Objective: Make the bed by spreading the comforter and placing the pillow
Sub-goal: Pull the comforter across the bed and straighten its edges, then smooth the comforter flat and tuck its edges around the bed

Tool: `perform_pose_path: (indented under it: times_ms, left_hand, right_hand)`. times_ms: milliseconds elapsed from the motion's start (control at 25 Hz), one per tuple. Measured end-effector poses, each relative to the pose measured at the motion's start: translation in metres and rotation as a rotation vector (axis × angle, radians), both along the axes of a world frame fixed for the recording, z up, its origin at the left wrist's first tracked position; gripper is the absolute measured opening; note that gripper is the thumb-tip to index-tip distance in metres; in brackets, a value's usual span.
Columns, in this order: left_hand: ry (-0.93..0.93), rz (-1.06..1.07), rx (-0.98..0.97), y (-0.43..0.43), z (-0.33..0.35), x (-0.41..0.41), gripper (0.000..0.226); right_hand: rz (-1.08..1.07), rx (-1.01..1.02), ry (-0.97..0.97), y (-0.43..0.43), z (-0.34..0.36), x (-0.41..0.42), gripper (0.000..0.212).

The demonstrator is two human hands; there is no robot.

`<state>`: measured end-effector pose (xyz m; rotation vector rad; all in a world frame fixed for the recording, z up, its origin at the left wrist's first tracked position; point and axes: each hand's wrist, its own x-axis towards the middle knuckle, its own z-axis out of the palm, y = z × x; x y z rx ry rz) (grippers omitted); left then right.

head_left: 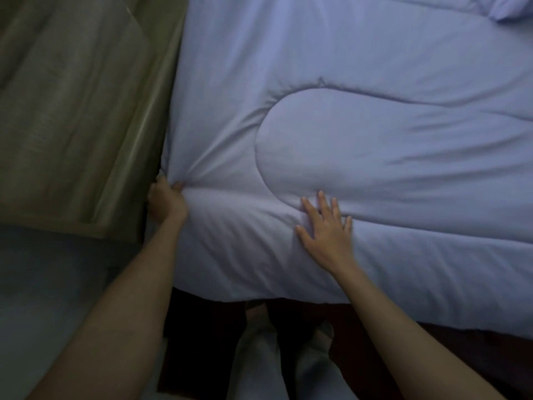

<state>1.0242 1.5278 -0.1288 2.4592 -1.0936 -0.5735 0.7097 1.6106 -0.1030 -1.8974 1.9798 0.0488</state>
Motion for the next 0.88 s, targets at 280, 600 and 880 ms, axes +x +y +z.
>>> perform_pose_path:
  times_ms: [280,600,880]
  left_hand:
    - [-0.184,-0.354,-0.298,-0.026,0.035,-0.142,0.046]
    - [-0.307,-0.836,-0.092,-0.017,-0.011,-0.244,0.060]
    - [-0.383,-0.311,0.102,0.022,-0.014,-0.167,0.057]
  right_hand:
    - [-0.294,-0.195,-0.199,-0.050,0.016,-0.051,0.064]
    - [-0.103,-0.205,0.009,-0.098,-0.028,-0.141,0.059]
    - [-0.505,-0.175,0.162,-0.018,-0.034,-0.372,0.058]
